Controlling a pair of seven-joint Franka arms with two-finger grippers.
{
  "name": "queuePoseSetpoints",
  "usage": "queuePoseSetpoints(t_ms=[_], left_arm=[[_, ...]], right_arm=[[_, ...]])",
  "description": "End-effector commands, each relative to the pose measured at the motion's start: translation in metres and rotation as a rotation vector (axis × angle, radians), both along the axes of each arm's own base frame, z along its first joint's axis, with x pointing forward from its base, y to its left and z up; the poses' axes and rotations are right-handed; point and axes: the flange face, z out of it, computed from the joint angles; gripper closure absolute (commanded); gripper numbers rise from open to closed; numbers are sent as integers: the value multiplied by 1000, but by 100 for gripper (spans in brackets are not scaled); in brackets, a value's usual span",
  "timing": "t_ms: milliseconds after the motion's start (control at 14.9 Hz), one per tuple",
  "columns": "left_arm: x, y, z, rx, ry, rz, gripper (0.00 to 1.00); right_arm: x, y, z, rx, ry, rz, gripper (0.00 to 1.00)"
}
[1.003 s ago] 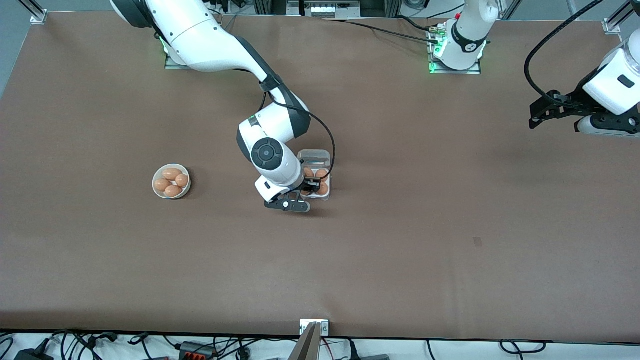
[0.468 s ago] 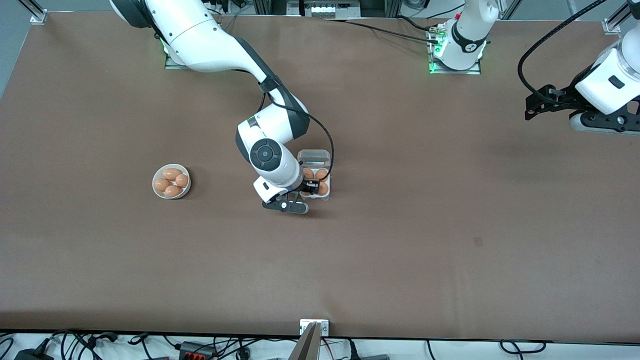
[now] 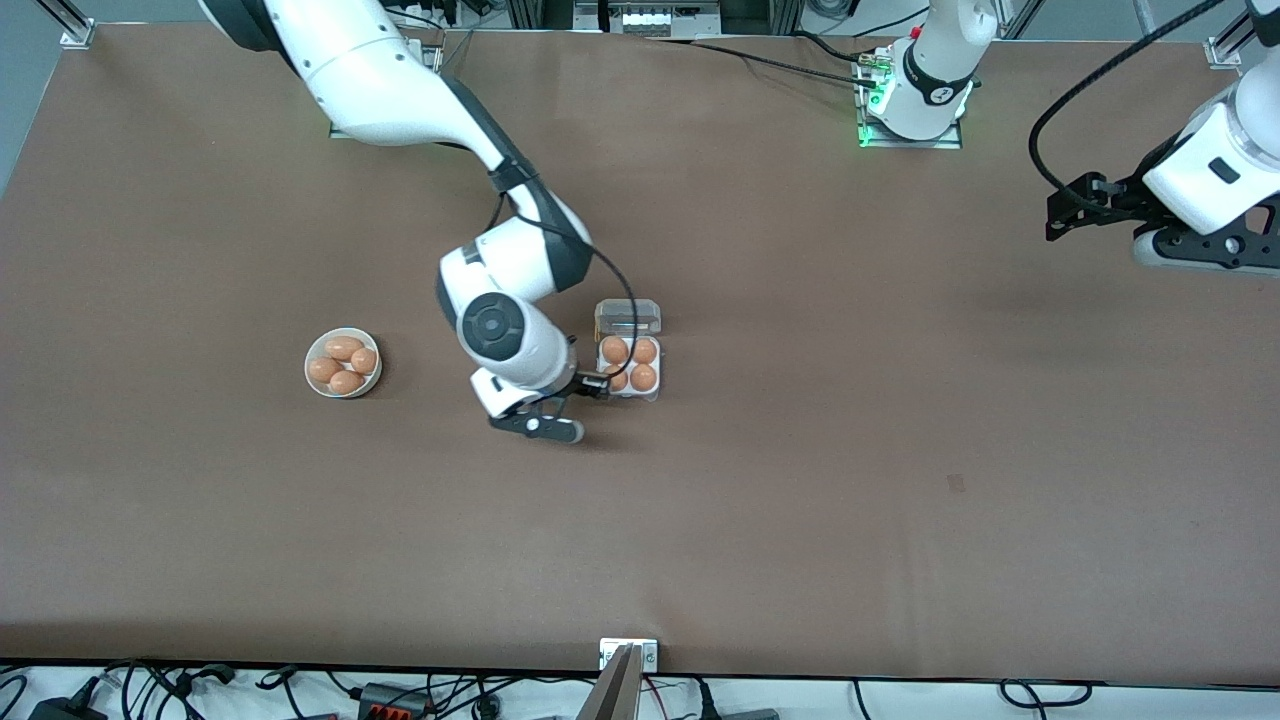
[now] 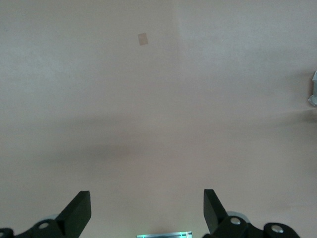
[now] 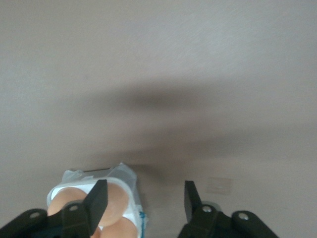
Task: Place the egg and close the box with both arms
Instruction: 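Withdraw the right gripper while the left gripper reaches toward the carton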
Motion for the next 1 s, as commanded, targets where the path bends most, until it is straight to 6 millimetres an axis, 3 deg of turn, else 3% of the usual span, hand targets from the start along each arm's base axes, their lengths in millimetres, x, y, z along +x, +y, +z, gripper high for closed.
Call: queuePoseSetpoints(t_ms=[0, 67, 201, 401, 468, 736, 936], left_arm=[[12, 2, -9, 18, 27, -12, 0], [11, 0, -10, 18, 30, -18, 8], [11, -4, -11, 16, 36, -42, 47], [10, -6, -14, 3, 53, -88, 92], [7, -6, -16, -2, 77, -89, 99], [1, -20, -18, -4, 119, -122, 99], [-7, -54, -26, -39, 158, -162, 99]], right_arm=[[14, -32, 30, -3, 4, -2, 26], [18, -41, 38, -2, 4, 9, 26], [28, -69, 53, -1, 11, 24, 24], [44, -120, 78, -1, 22, 20, 23], [50, -138, 87, 3, 17, 24, 23], [67, -215, 106, 13, 20, 65, 19], [73, -271, 111, 16, 59, 63, 12]])
